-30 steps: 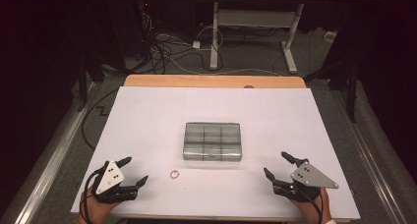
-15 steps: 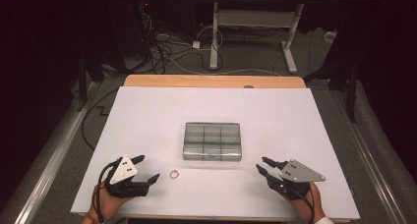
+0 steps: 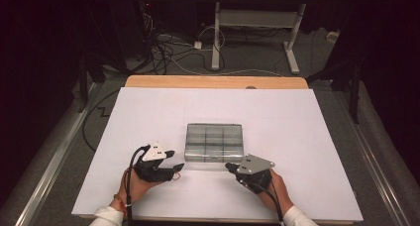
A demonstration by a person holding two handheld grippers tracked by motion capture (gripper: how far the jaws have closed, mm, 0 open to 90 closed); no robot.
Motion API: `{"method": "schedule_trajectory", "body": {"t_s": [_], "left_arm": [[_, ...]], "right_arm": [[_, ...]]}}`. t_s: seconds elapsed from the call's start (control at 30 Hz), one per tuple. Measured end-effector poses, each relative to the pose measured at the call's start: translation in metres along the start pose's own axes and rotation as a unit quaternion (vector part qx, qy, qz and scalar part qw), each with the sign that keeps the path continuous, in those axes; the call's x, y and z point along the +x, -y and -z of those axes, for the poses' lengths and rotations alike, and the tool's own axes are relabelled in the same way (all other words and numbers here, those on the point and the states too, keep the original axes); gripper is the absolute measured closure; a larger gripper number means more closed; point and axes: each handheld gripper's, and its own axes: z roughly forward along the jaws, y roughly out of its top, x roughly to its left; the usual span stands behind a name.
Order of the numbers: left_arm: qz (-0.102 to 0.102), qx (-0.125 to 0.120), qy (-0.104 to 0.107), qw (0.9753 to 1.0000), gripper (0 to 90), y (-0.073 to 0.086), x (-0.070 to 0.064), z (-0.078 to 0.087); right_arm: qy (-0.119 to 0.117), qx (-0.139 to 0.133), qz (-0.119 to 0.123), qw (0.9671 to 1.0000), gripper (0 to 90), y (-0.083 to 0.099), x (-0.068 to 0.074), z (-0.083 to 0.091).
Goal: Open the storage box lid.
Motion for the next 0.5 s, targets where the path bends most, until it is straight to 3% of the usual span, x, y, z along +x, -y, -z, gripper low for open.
{"method": "schedule_trajectory", "body": {"t_s": [0.03, 0.1, 0.5], "left_arm": [[0.002, -0.004, 0.007, 1.0000, 54.6, -0.001, 0.001, -0.001], [0.013, -0.012, 0.020, 0.9996, 56.4, -0.003, 0.004, -0.003], [0.017, -0.001, 0.025, 0.9995, 61.5, -0.009, 0.005, -0.014]], "right_arm": [[-0.005, 0.007, 0.005, 1.0000, 90.0, -0.002, 0.001, -0.009], [-0.008, 0.010, 0.006, 0.9999, 90.0, -0.003, 0.001, -0.013], [-0.007, 0.019, 0.007, 0.9998, 90.0, -0.007, 0.003, -0.031]]}}
